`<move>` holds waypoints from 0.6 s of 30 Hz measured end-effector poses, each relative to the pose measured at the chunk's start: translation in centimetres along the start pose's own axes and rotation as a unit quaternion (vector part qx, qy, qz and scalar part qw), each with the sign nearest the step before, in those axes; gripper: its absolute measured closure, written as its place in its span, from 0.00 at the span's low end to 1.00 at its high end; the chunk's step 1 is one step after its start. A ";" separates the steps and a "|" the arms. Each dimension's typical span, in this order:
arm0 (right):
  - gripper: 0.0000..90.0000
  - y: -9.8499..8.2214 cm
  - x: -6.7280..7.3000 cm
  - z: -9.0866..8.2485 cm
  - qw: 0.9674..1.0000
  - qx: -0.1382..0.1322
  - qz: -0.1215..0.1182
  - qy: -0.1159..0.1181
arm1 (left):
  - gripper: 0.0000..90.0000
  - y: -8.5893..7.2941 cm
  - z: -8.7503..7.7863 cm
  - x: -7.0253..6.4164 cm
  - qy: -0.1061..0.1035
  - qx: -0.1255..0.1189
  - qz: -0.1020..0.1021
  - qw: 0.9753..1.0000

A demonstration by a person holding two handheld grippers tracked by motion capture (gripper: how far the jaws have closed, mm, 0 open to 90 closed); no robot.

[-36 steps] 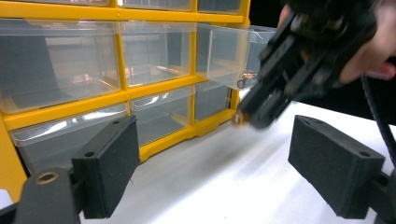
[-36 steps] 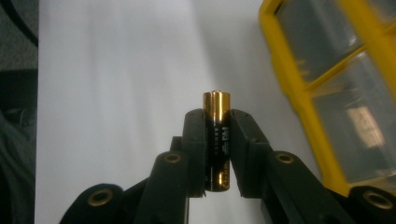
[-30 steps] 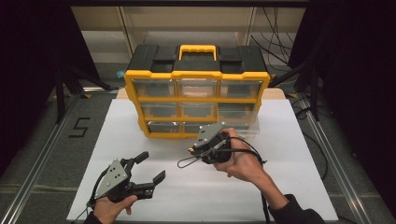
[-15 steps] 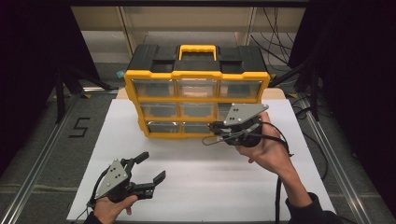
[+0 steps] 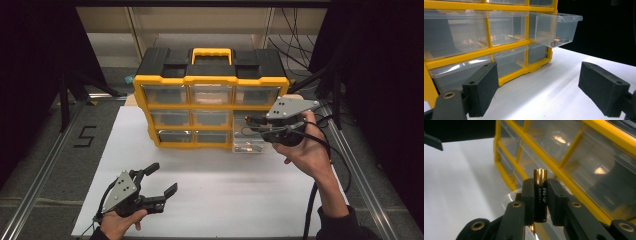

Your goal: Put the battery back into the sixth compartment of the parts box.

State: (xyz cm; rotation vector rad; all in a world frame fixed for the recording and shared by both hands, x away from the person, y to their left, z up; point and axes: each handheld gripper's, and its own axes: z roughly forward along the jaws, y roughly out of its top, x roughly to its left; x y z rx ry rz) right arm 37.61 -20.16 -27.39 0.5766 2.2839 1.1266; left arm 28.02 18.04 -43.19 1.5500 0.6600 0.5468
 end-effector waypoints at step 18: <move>0.85 -2.7 -2.4 1.2 0.997 0.064 0.052 -0.003 | 0.17 0.0 0.0 0.0 0.000 0.000 0.001 1.000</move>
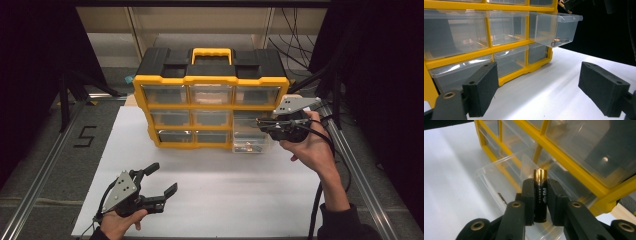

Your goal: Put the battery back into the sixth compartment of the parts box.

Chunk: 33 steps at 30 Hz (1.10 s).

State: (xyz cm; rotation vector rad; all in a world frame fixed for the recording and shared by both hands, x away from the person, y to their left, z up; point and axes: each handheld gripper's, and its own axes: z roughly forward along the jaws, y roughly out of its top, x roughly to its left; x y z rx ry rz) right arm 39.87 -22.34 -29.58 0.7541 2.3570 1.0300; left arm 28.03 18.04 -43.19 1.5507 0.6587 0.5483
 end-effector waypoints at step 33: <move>0.46 1.7 3.5 1.0 0.997 -0.077 -0.008 0.029 | 0.17 0.0 -0.1 0.0 -0.001 0.000 -0.004 1.000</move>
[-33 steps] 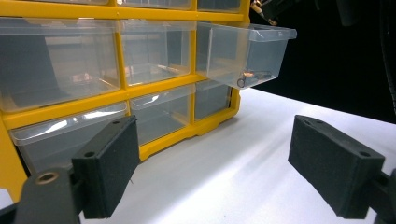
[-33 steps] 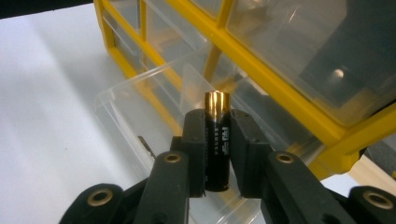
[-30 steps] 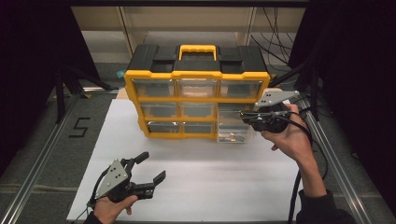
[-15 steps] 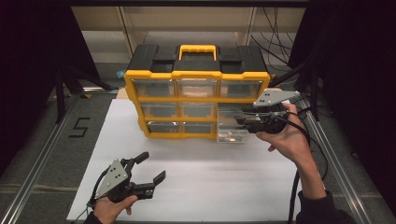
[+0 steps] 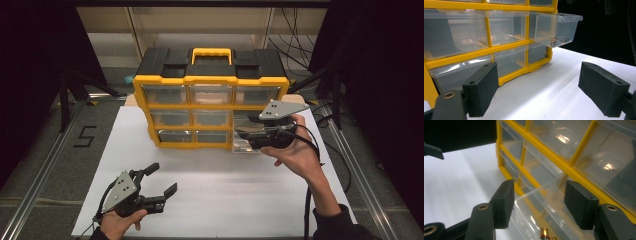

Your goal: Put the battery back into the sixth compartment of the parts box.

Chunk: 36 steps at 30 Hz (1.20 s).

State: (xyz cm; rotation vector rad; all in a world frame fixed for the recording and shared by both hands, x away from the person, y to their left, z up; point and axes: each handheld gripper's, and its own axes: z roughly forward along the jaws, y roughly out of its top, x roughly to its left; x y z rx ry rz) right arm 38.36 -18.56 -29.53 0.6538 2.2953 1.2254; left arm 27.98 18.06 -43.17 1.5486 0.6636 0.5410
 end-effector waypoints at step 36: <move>0.34 -5.6 6.5 -0.3 0.994 -0.094 0.052 0.028 | 0.17 -0.1 0.1 0.0 0.001 0.002 0.004 1.000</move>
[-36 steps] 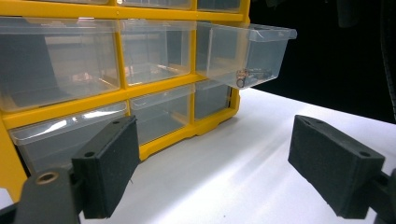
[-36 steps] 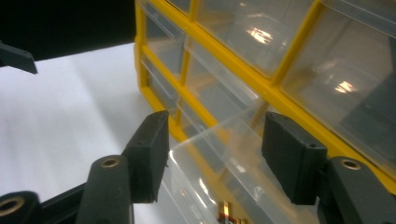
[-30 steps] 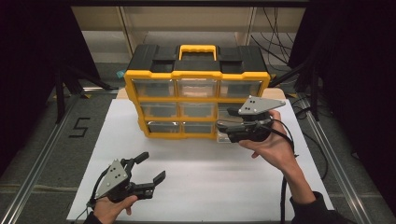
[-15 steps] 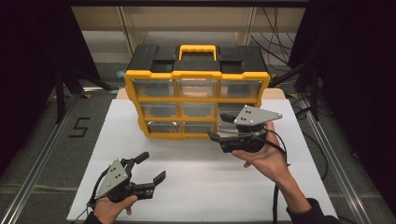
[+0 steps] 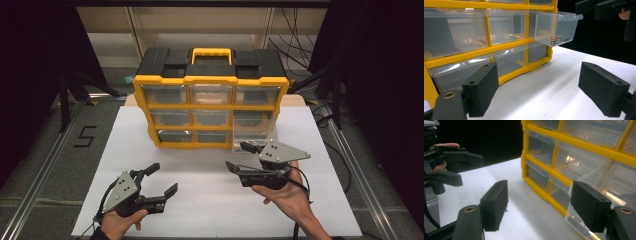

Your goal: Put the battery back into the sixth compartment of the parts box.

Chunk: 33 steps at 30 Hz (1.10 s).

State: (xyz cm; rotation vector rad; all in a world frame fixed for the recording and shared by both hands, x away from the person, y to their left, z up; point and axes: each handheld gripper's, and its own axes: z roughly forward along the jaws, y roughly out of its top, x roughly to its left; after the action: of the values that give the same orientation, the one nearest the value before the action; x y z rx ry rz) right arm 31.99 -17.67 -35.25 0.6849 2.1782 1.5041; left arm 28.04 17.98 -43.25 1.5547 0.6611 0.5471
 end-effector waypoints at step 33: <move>0.27 -6.0 -0.1 -1.6 0.999 -0.019 0.036 -0.007 | 0.17 -0.1 0.0 -0.1 -0.004 0.005 0.001 1.000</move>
State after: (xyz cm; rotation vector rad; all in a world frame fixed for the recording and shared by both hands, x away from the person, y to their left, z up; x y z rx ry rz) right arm 30.18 -20.70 -40.35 0.7655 2.1309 1.5680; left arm 27.97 17.94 -43.30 1.5655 0.6575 0.5403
